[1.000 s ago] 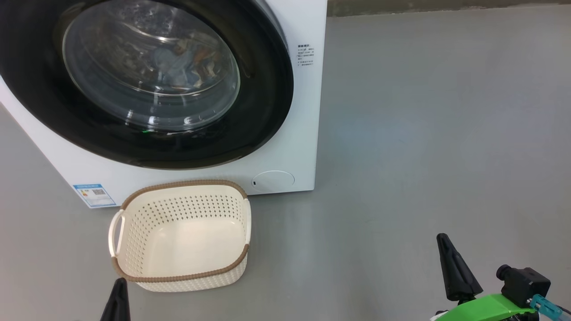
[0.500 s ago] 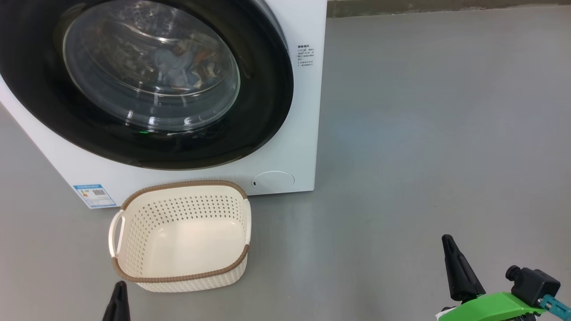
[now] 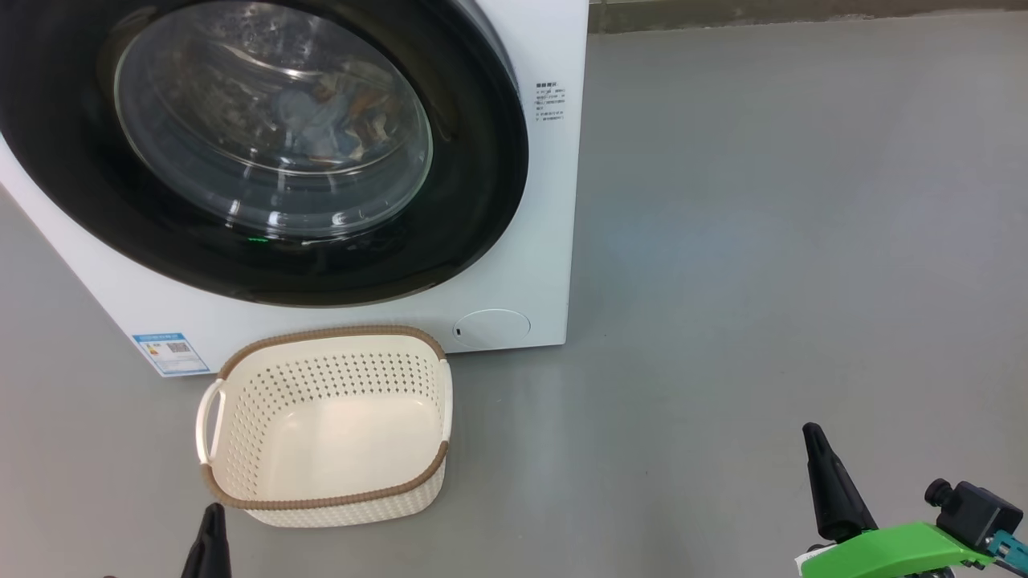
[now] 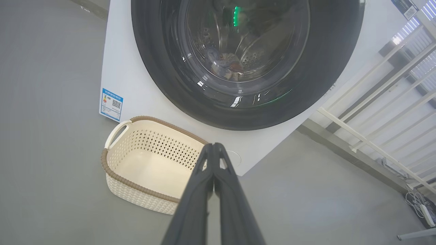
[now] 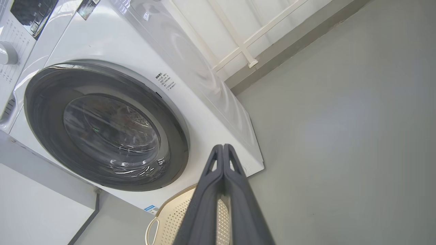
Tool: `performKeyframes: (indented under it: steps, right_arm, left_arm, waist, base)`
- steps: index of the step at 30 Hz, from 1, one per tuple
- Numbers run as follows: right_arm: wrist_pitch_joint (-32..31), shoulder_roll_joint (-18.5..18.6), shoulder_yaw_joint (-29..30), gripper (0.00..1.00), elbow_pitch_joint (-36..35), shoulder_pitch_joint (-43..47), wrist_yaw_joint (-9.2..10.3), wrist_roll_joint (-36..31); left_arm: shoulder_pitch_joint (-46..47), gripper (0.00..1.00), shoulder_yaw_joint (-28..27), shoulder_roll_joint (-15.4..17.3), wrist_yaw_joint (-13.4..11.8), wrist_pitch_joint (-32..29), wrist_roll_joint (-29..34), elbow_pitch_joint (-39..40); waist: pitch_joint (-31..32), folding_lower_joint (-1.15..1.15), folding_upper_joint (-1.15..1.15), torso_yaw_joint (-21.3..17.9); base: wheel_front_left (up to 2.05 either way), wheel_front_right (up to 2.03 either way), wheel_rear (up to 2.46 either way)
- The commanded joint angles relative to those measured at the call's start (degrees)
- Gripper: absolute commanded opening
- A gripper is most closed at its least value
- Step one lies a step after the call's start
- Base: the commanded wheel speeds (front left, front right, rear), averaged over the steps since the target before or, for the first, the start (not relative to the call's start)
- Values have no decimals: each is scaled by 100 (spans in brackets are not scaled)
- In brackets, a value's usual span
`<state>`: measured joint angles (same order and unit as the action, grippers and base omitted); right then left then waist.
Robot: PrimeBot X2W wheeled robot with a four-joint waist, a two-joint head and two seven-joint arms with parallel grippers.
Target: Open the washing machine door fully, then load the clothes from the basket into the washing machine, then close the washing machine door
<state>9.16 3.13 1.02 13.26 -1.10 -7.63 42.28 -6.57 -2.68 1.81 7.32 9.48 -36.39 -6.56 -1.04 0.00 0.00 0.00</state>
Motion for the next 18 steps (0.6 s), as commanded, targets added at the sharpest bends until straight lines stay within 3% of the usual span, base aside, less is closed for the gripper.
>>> performKeyframes:
  steps: [1, 18]
  right_arm:
    - [-16, 56, 11, 0, -126, -192, 4, 112]
    - [-287, 71, 73, 0, -89, -251, 6, 1111]
  left_arm:
    - [263, 0, -67, 111, 5, -32, -116, 93]
    - [456, 0, -71, 152, 7, -293, -1243, -67]
  waist:
    - [1, 0, 0, 0]
    - [17, 0, 0, 0]
  base:
    - [0, 0, 0]
    - [0, 0, 0]
